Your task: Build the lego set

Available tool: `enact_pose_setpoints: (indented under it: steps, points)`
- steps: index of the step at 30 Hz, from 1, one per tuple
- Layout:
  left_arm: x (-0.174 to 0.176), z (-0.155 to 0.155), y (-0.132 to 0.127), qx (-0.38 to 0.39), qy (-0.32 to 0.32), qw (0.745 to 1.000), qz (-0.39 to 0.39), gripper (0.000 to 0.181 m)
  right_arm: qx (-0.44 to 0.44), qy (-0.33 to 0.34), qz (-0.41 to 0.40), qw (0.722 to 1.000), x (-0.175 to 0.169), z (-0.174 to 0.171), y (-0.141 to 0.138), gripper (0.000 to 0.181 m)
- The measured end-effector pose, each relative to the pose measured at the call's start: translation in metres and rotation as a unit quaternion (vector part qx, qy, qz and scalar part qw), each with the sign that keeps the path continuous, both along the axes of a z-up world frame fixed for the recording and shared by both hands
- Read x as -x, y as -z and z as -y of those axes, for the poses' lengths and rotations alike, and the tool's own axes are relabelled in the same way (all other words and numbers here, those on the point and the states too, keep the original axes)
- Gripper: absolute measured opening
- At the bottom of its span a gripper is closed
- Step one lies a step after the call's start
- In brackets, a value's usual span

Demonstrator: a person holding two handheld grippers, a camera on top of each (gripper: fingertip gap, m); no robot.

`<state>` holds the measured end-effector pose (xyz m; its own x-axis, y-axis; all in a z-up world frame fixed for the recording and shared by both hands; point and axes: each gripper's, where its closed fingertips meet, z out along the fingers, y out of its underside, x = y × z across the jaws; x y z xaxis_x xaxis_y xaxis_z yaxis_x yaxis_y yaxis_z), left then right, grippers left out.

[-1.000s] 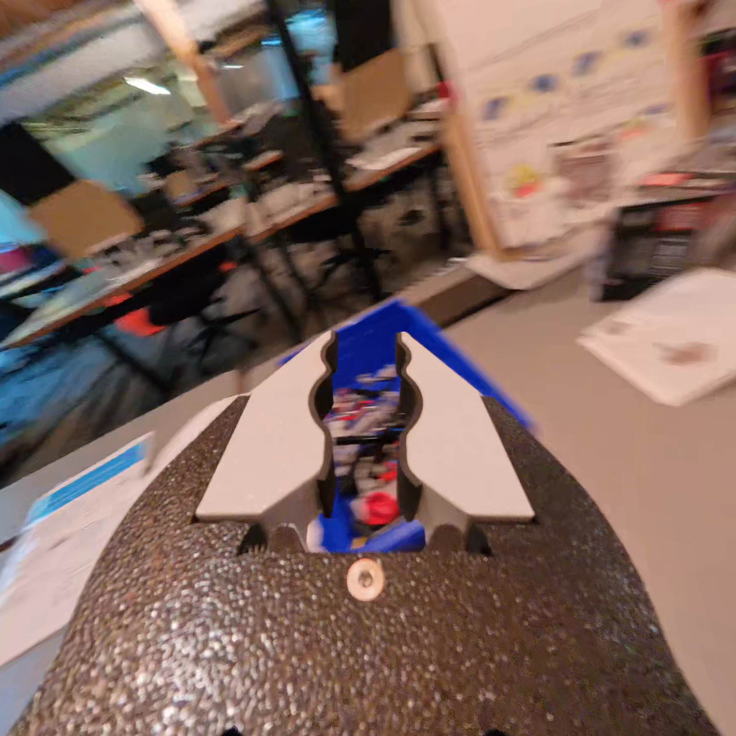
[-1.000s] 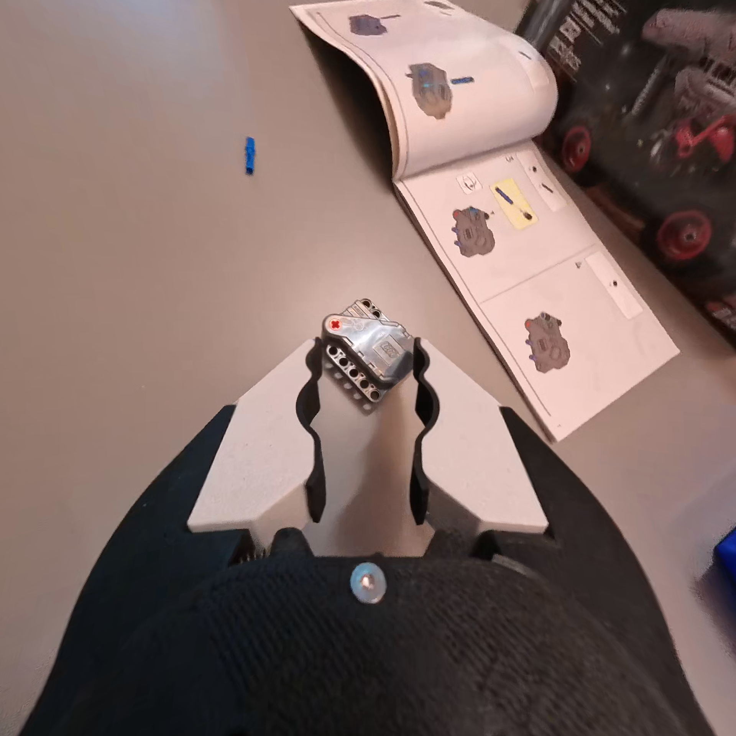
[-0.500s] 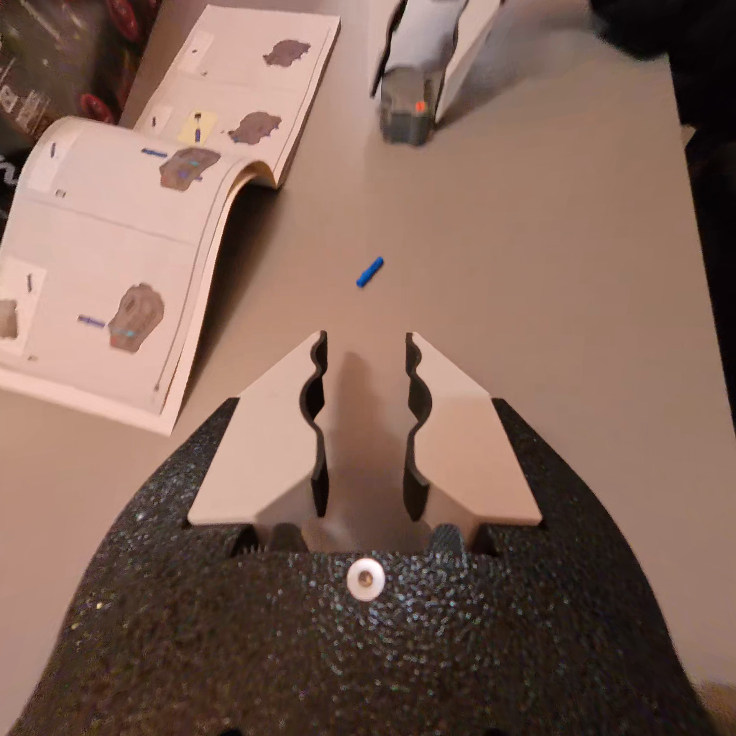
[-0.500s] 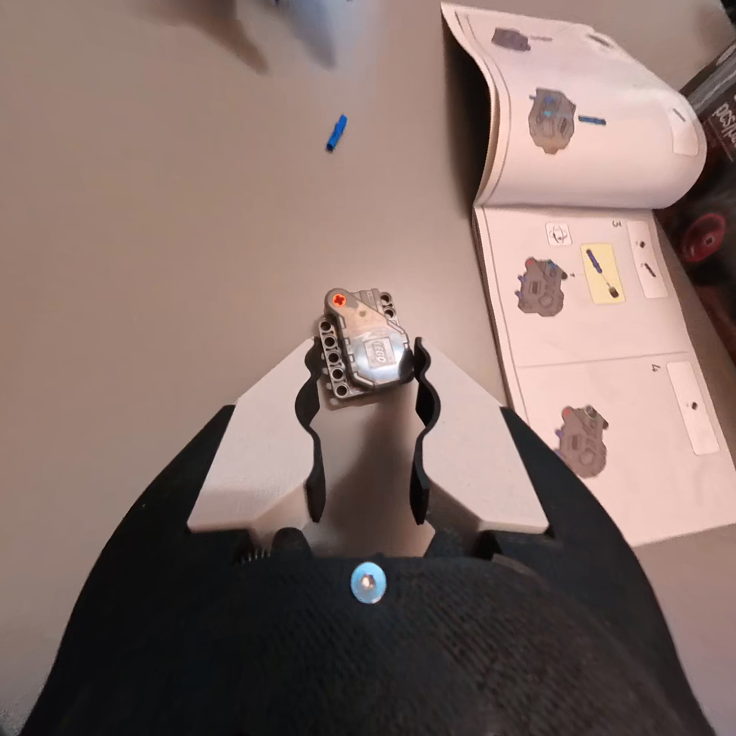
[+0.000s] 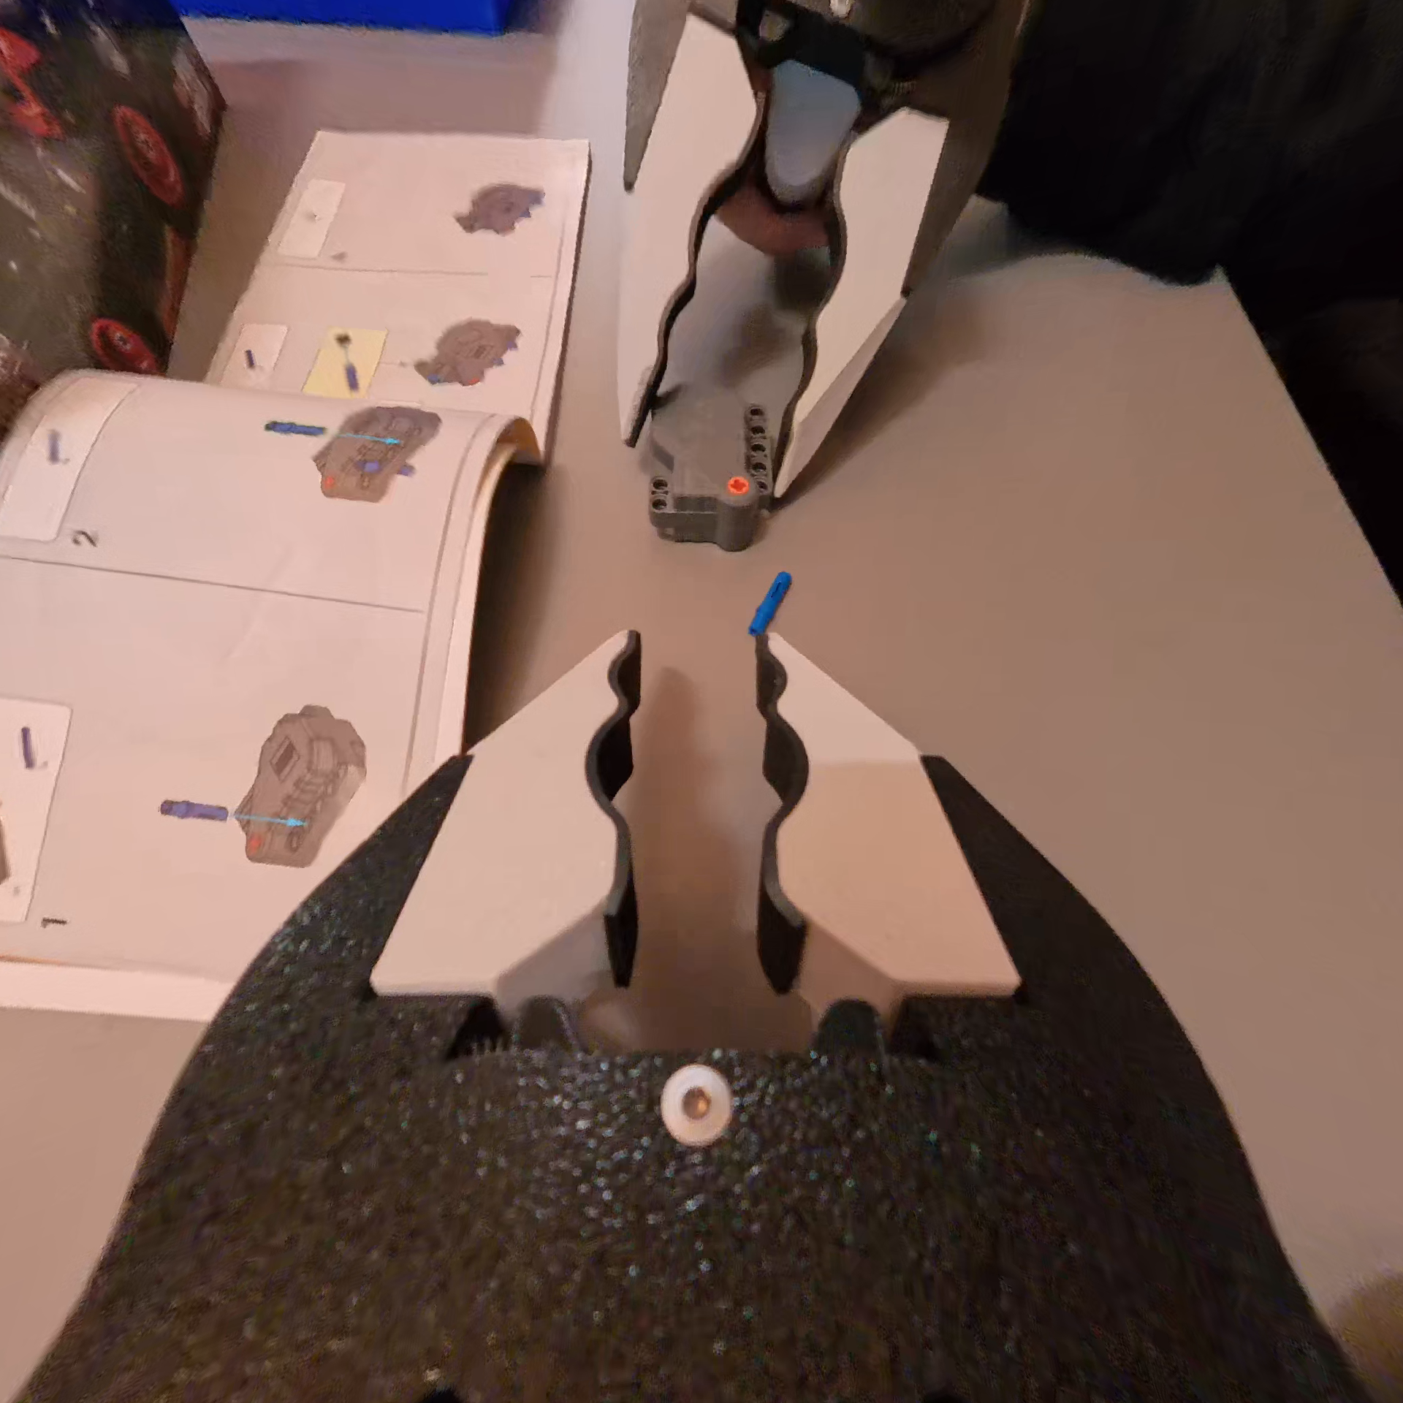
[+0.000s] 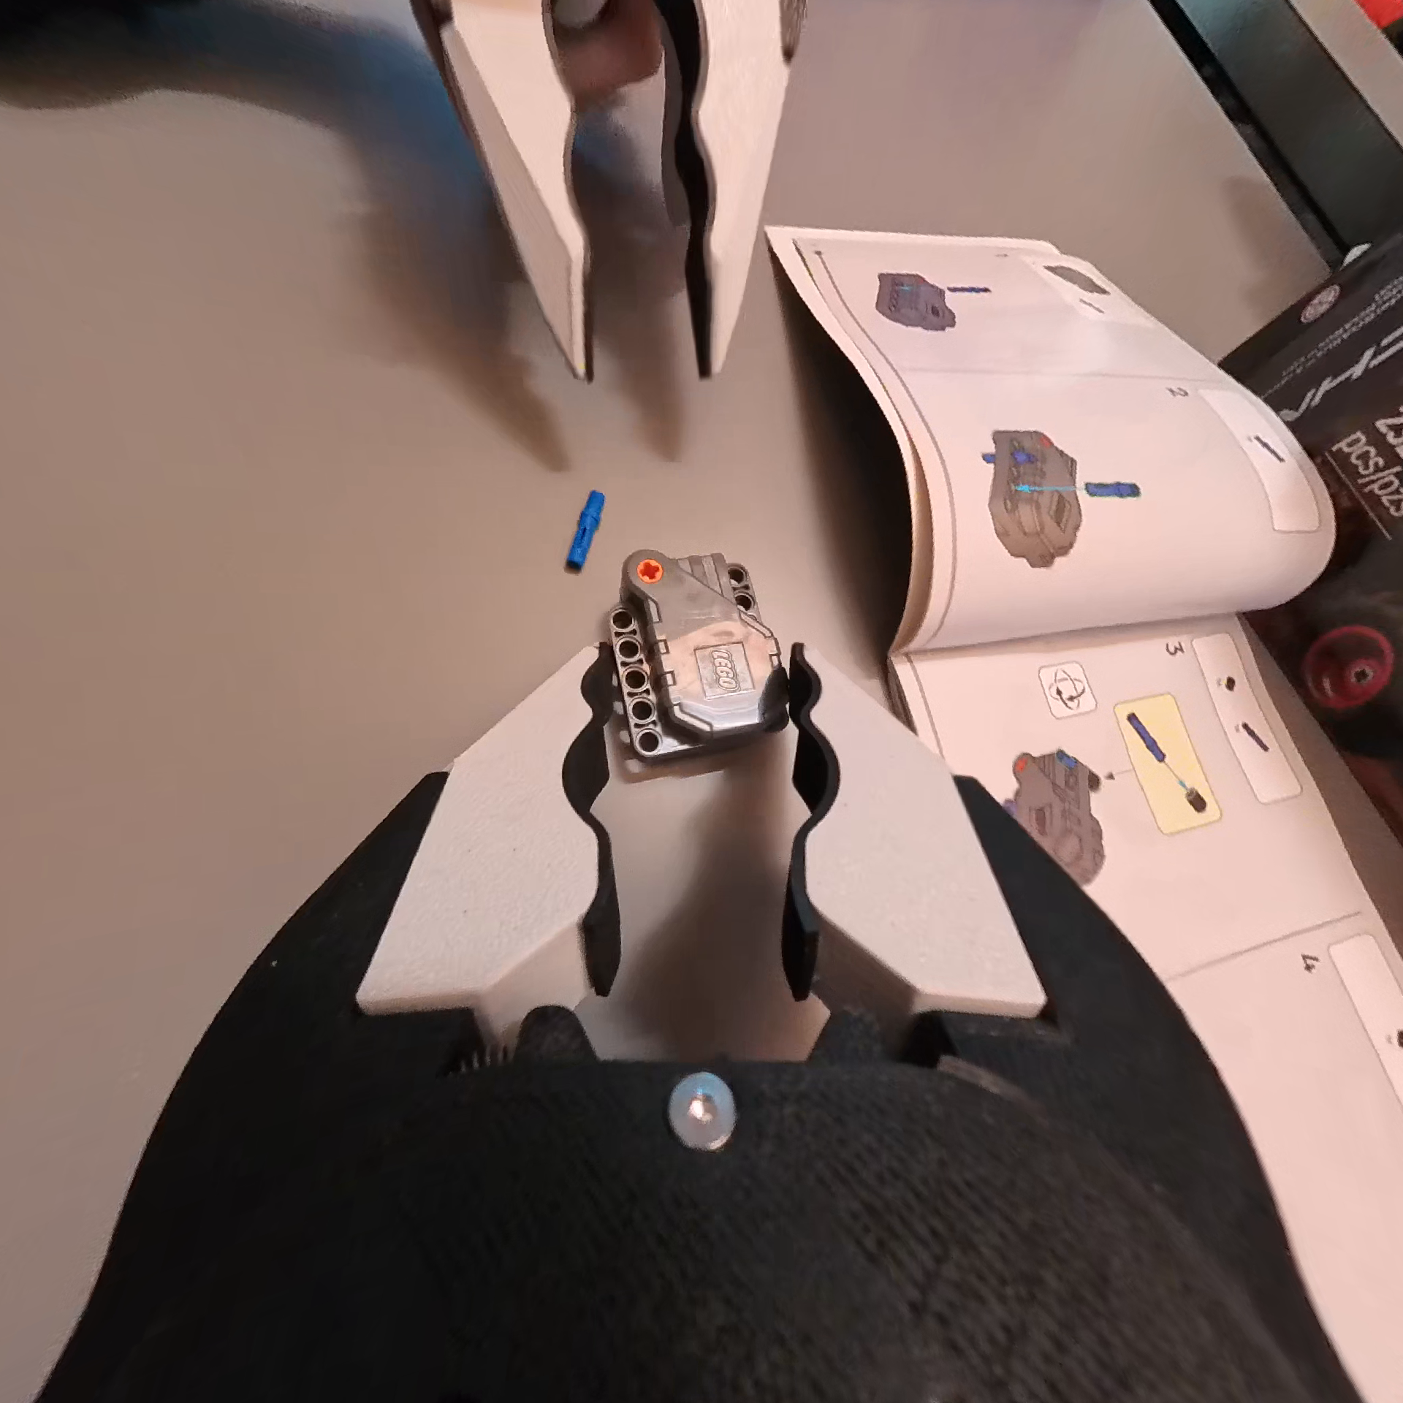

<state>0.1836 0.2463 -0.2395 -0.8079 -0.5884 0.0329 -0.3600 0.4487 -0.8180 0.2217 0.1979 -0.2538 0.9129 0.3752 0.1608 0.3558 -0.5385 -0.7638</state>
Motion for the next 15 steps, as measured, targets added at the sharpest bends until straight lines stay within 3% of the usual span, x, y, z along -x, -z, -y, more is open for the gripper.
enact_pose_setpoints:
  steps: [10, 15]
  points:
    - [0.005, -0.004, 0.021, -0.052, -0.009, 0.999, -0.016, 0.027, 0.001, 0.0, 0.004, 1.0, 0.002, -0.001, 0.005, 0.043]
    - [0.007, 0.009, 0.024, -0.068, 0.018, 0.997, -0.007, 0.027, 0.002, 0.012, 0.002, 1.0, 0.002, -0.002, 0.005, 0.043]
